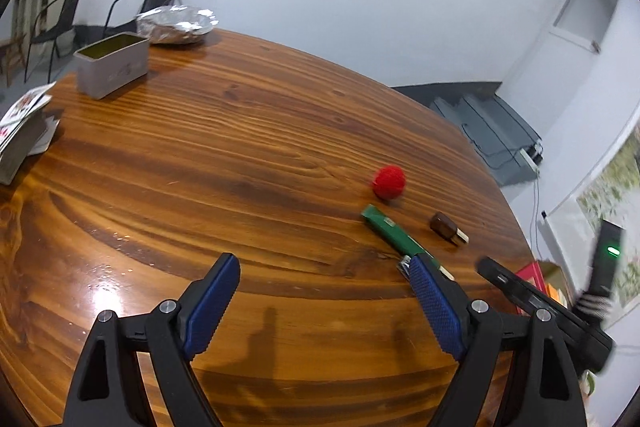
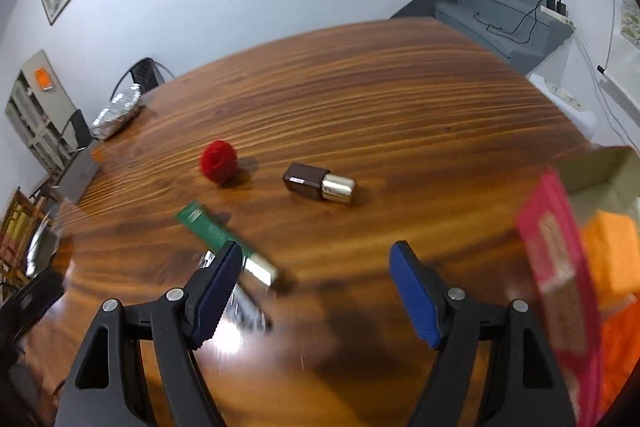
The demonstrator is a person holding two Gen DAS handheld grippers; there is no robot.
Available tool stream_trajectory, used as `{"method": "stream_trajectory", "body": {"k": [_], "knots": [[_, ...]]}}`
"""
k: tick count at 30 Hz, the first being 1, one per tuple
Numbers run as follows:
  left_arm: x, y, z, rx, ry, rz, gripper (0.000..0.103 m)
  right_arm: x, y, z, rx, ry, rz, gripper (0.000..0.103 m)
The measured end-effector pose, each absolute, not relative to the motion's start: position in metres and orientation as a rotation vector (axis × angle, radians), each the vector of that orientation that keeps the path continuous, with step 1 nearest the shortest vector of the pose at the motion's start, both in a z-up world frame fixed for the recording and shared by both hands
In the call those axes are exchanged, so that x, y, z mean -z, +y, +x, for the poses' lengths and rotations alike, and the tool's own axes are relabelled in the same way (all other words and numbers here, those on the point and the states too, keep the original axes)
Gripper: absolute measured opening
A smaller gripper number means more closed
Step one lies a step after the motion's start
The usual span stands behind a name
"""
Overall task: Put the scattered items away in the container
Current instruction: 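Return to the table and grasp the brown lipstick with the right gripper, then grasp the red pompom ball with the left gripper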
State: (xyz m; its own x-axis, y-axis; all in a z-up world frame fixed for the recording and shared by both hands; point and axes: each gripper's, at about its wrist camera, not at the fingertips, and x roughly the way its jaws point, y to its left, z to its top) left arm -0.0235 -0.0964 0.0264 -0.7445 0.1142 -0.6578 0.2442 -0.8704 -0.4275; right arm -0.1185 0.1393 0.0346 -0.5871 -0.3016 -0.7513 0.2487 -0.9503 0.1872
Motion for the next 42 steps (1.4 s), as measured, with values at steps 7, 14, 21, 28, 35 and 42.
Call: {"method": "stream_trajectory", "body": {"k": [7,14,21,28,35,42], "knots": [[-0.016,-0.098,-0.031,2.718,0.823,1.158,0.088,-0.014,0.115,-0.165,2.578,-0.07,1.299,0.079],[-0.012,-0.084,-0.037,2.745,0.747,1.216,0.088,-0.009,0.103,-0.182,2.686,0.053,1.292,0.064],[-0.007,-0.084,-0.037,2.73,0.731,1.224,0.088,-0.013,0.127,-0.176,2.668,-0.008,1.276,0.064],[-0.004,-0.077,-0.041,2.735,0.684,1.227,0.088,-0.027,0.143,-0.148,2.671,0.004,1.21,0.064],[-0.002,-0.059,-0.069,2.745,0.543,1.255,0.088,-0.043,0.163,-0.098,2.654,0.077,1.114,0.064],[-0.017,-0.024,-0.13,2.836,0.291,1.251,0.088,-0.041,0.187,-0.067,2.63,0.024,1.096,0.064]]}}
